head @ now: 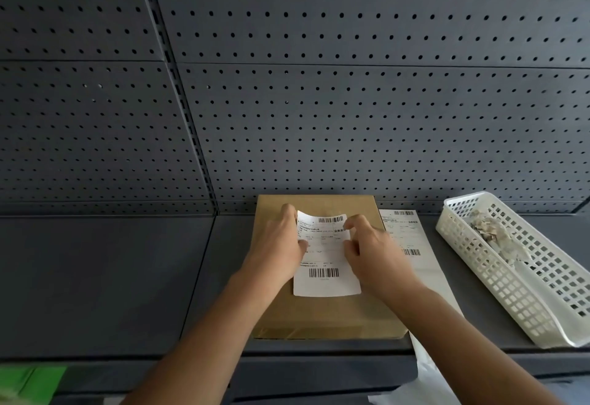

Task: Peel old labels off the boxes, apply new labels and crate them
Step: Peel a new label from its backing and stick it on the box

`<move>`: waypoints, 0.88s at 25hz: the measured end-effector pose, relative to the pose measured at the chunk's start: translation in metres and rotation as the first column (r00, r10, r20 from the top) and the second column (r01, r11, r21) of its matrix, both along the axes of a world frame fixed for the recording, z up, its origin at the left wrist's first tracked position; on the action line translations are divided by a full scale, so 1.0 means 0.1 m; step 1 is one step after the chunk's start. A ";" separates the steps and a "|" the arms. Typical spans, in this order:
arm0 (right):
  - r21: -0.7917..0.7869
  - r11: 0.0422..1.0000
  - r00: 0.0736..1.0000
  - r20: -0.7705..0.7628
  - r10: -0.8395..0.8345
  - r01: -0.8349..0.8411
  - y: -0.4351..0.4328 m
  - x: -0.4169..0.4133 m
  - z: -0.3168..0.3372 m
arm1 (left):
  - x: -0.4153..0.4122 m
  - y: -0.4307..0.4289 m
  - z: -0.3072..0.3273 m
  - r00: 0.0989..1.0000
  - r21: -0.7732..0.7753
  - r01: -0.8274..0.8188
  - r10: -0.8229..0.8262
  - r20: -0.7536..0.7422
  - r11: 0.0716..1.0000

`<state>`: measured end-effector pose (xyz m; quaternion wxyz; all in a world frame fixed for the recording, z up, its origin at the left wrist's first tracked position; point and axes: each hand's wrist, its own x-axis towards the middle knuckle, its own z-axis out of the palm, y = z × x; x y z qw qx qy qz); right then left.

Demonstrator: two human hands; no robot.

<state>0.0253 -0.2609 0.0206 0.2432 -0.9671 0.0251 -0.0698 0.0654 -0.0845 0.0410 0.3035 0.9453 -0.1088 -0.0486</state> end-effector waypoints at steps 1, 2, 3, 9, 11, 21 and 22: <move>-0.006 1.000 1.000 -0.001 0.005 -0.005 0.00 0.01 -0.01 | 0.00 -0.01 0.00 1.000 0.024 0.008 -0.008 0.008 1.000; -0.017 1.000 1.000 0.003 0.015 -0.015 0.01 0.03 -0.01 | 0.00 -0.02 -0.01 1.000 0.050 0.012 -0.013 0.011 0.999; -0.039 0.999 1.000 0.002 0.025 -0.025 0.01 0.04 -0.02 | 0.01 -0.02 -0.02 1.000 0.072 0.014 -0.015 0.006 0.997; -0.296 0.955 0.996 0.092 0.019 0.009 -0.02 0.04 -0.06 | 0.07 0.06 -0.11 0.973 0.247 0.139 -0.179 0.147 0.959; -0.290 0.956 0.977 0.194 0.093 -0.034 0.02 0.05 -0.09 | 0.06 0.10 -0.19 0.928 0.287 0.261 -0.321 0.189 0.922; -0.322 0.941 0.994 -0.013 0.108 -0.106 -0.01 0.05 -0.30 | 0.07 0.25 -0.37 0.922 0.435 0.312 -0.380 0.077 0.845; -0.312 0.947 0.997 -0.021 0.074 -0.077 -0.02 0.03 -0.31 | 0.07 0.25 -0.38 0.925 0.437 0.310 -0.374 0.068 0.845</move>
